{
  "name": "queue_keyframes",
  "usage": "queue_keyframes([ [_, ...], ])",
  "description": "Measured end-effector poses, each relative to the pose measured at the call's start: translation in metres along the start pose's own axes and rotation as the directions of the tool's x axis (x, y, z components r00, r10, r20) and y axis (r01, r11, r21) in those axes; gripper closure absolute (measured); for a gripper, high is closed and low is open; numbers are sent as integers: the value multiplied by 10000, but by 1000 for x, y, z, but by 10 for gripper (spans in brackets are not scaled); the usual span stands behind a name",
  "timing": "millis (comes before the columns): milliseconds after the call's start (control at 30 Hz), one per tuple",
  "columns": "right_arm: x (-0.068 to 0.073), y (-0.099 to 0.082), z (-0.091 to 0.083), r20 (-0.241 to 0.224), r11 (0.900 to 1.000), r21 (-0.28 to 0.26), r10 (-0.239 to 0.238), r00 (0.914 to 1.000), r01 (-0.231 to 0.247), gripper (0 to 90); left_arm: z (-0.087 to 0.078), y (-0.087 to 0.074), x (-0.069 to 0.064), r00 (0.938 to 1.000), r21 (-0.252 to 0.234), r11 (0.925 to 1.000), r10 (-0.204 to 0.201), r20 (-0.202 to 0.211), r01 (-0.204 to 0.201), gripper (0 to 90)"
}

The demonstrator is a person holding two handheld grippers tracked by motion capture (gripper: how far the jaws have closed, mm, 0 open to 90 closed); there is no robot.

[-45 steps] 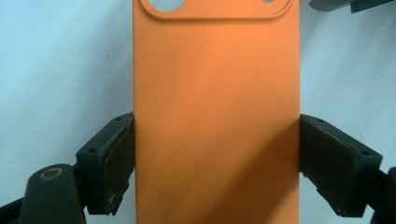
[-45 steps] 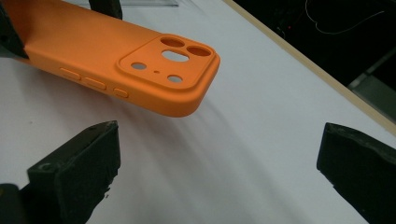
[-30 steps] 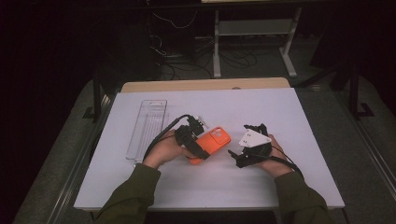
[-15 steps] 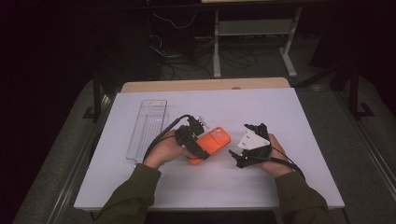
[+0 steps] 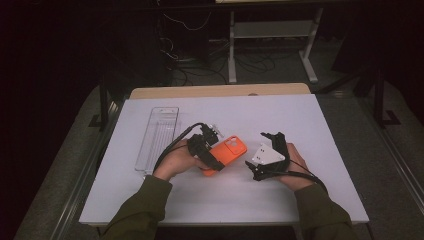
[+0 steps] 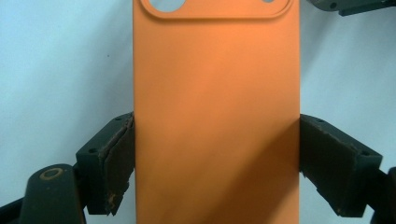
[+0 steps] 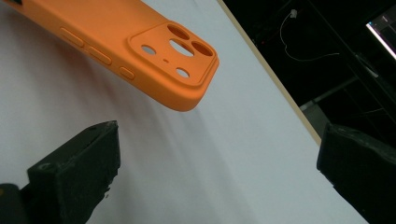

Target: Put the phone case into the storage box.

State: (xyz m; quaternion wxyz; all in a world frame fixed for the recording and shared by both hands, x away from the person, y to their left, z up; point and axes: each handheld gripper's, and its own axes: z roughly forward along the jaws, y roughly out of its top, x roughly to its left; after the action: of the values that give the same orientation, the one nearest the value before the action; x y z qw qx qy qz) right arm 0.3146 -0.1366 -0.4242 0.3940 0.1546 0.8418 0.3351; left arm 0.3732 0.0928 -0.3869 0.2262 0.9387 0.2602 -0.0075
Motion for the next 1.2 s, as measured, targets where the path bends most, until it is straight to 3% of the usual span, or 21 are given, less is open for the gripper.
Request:
queue_keyframes([
  [233, 2, 2, -2, 280, 9986, 19, -524, 9982, 524, 0, -1, 0, 0, 10000, 9, 10000, -37, -37, 37, 164],
  [267, 2, 2, -2, 313, 9986, 17, -525, 9981, 525, 0, 0, 0, -2, 9998, -137, 9997, -208, -40, 207, 164],
  [633, 5, 5, -4, 697, 9944, 23, -1059, 9919, 1060, 0, -1, 0, 0, 9999, -139, 9998, -123, -88, 122, 164],
  [933, 10, 8, -5, 1015, 9843, 123, -1764, 9791, 1761, 0, 0, 0, -1, 9998, -158, 9997, -171, -108, 169, 164],
  [1167, 12, 10, -6, 1328, 9718, 168, -2351, 9628, 2350, 0, -1, 0, -1, 9998, -150, 9998, -136, -129, 134, 164],
  [1200, 11, 10, -6, 1398, 9651, 132, -2608, 9552, 2616, 0, -1, 0, -1, 9998, -161, 9998, -141, -130, 139, 164],
])
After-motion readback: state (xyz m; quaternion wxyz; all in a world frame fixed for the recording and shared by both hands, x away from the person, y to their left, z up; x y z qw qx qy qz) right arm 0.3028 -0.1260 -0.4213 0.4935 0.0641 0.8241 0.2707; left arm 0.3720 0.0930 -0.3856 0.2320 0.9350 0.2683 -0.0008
